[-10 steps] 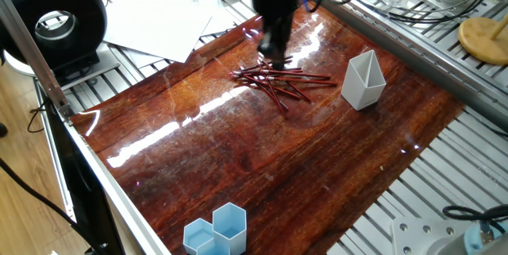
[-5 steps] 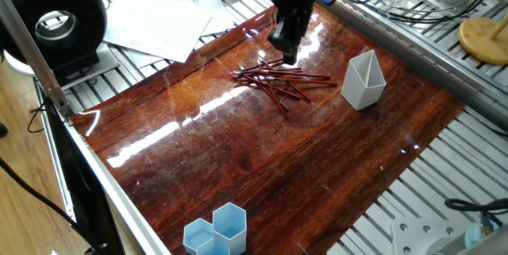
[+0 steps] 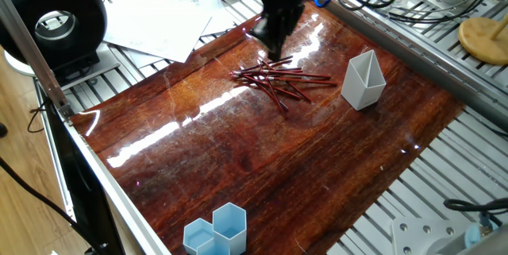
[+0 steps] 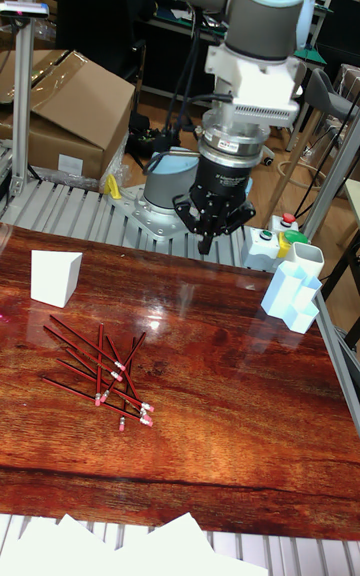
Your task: Put the pen into the pen holder
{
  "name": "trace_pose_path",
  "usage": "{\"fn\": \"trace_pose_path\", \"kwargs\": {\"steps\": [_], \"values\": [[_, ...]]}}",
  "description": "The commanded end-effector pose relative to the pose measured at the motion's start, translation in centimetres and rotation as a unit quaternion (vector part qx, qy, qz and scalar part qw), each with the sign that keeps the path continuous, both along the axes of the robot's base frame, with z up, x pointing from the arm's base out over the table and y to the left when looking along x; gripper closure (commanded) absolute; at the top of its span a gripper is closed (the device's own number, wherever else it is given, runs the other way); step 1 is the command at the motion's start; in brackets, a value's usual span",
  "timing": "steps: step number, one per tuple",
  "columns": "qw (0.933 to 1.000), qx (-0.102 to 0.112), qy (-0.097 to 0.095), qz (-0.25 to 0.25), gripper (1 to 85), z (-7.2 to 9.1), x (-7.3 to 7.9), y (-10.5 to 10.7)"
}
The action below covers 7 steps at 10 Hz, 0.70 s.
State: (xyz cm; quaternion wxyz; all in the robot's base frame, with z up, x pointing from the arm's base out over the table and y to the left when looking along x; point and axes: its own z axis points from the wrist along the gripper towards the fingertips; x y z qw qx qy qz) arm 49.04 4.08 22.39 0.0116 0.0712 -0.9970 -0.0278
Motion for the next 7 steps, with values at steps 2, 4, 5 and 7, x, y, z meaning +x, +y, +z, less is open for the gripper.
{"fn": "trace_pose_path", "kwargs": {"steps": [2,4,5,7], "values": [[0.9980,0.011,-0.038,0.048,84.7,-1.1,5.1,-2.6],[0.9986,-0.010,-0.010,0.050,84.7,-0.7,3.3,-3.9],[0.9990,-0.014,0.001,0.042,84.7,-0.4,2.2,-4.5],[0.9992,-0.023,0.011,0.032,84.7,-1.5,1.1,-5.7]]}}
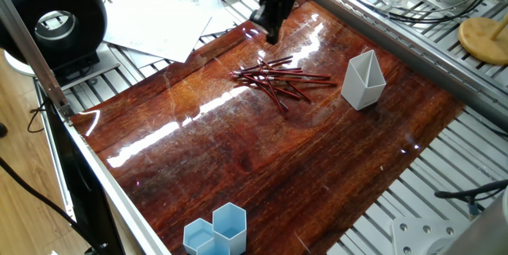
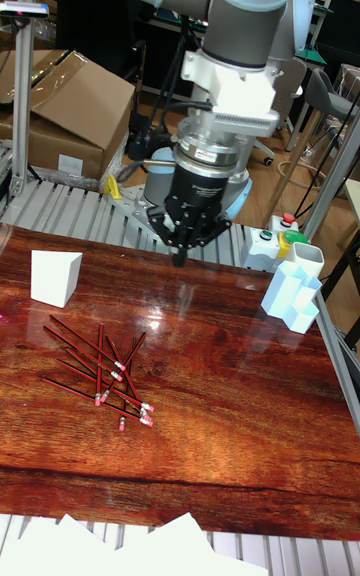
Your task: Put the pen into the pen holder
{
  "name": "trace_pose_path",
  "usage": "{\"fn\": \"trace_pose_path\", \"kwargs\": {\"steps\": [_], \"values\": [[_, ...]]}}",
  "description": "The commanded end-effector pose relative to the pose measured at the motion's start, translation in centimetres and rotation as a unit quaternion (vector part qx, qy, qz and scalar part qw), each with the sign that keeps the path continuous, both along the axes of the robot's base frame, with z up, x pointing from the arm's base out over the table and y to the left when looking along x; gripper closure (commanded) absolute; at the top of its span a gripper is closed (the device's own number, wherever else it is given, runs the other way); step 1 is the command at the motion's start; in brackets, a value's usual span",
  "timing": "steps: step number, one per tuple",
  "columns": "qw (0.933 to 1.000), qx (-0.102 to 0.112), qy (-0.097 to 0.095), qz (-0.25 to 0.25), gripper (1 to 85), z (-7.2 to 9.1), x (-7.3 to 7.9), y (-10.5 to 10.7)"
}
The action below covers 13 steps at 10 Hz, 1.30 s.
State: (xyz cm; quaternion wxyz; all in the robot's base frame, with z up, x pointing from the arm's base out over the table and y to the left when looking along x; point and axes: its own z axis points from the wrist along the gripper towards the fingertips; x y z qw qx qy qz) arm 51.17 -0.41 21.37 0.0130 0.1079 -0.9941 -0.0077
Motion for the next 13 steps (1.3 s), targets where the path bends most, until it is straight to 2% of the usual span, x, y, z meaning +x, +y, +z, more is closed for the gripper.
{"fn": "trace_pose_path", "kwargs": {"steps": [1,2,3,7,9,13], "values": [[0.9998,-0.003,0.016,-0.011,84.7,-0.8,-1.2,-1.3],[0.9996,0.002,0.022,-0.018,84.7,-0.8,-1.5,-0.9],[0.9997,-0.007,0.019,-0.015,84.7,-1.0,-1.3,-1.3],[0.9999,-0.002,0.011,-0.012,84.7,-1.7,-0.8,-0.8],[0.9998,0.001,0.015,-0.016,84.7,-1.8,-1.3,-0.6],[0.9993,-0.024,0.024,0.013,84.3,-2.2,-1.8,-1.9]]}}
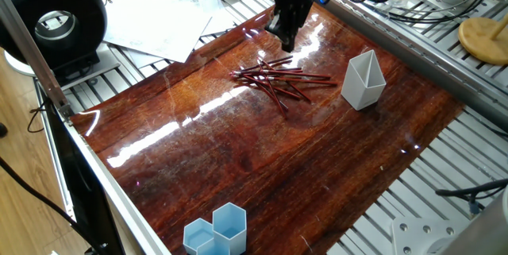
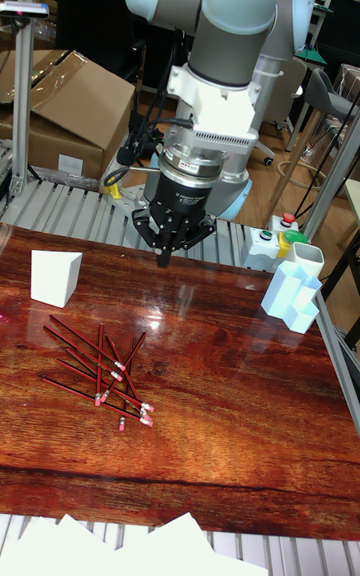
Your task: Put the pen into the pen holder
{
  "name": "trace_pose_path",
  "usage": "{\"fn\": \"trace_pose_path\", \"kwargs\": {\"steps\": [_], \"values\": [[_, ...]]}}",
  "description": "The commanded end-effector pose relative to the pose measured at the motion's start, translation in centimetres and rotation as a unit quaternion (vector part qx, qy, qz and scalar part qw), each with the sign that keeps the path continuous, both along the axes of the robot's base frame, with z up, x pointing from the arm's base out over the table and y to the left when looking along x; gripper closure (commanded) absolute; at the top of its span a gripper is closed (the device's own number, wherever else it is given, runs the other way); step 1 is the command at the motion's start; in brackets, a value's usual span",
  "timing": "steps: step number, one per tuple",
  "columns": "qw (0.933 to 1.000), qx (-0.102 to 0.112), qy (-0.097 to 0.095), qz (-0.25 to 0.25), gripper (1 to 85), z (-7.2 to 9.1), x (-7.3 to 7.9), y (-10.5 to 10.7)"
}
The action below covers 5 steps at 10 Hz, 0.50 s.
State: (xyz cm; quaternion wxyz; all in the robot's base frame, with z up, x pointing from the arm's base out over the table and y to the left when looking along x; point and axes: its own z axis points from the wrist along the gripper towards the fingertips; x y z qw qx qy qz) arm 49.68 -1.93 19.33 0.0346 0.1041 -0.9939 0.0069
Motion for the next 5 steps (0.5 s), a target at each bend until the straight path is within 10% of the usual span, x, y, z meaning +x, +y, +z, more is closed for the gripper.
{"fn": "trace_pose_path", "kwargs": {"steps": [1,5], "values": [[0.9989,-0.009,0.023,0.039,82.0,-0.2,-1.6,-1.1],[0.9984,-0.020,0.048,0.025,84.7,-1.5,-3.1,-1.9]]}}
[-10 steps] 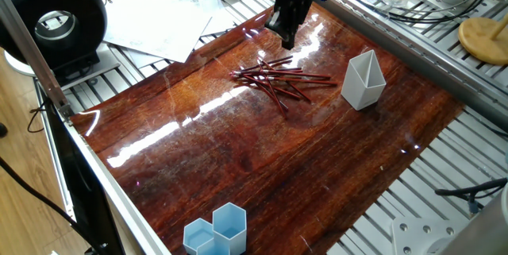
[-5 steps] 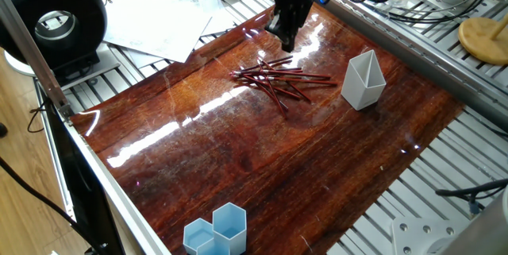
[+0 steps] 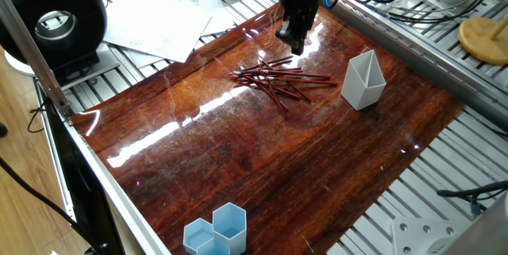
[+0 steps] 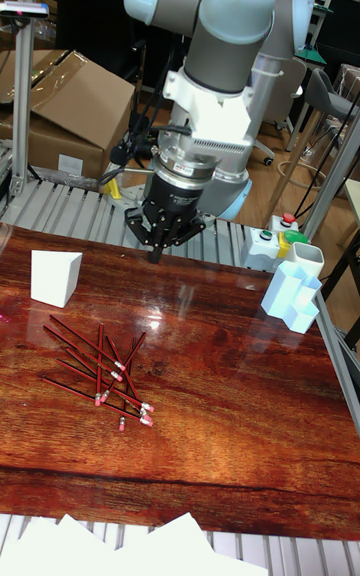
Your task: Put the pen into the pen holder
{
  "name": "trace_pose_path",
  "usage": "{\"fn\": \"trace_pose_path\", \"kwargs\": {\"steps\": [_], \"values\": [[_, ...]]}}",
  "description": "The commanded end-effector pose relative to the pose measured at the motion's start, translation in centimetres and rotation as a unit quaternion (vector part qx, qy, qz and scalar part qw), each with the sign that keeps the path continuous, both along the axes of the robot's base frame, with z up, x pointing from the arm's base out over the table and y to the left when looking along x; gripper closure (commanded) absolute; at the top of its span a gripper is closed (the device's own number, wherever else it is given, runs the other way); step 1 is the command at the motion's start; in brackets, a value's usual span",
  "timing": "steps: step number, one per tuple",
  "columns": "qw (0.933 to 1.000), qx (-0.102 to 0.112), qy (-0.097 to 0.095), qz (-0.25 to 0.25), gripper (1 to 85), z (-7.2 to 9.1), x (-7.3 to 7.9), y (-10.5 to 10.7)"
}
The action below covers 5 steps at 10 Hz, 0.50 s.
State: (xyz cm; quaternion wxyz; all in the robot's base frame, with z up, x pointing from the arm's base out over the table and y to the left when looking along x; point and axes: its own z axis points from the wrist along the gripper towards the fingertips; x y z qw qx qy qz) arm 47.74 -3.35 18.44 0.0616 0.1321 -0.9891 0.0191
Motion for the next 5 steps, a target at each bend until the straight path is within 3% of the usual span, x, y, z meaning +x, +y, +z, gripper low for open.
{"fn": "trace_pose_path", "kwargs": {"steps": [1,2,3,4,5], "values": [[0.9997,-0.005,0.025,-0.006,84.7,-1.7,-1.6,-0.6],[0.9999,-0.009,0.009,0.008,84.7,-2.8,-1.4,-1.3],[0.9996,-0.010,-0.022,0.015,84.7,-3.3,0.0,-1.6],[0.9989,0.003,-0.043,0.017,84.7,-3.0,1.5,-0.8],[0.9980,0.020,-0.049,0.035,74.7,-2.9,1.9,0.0]]}}
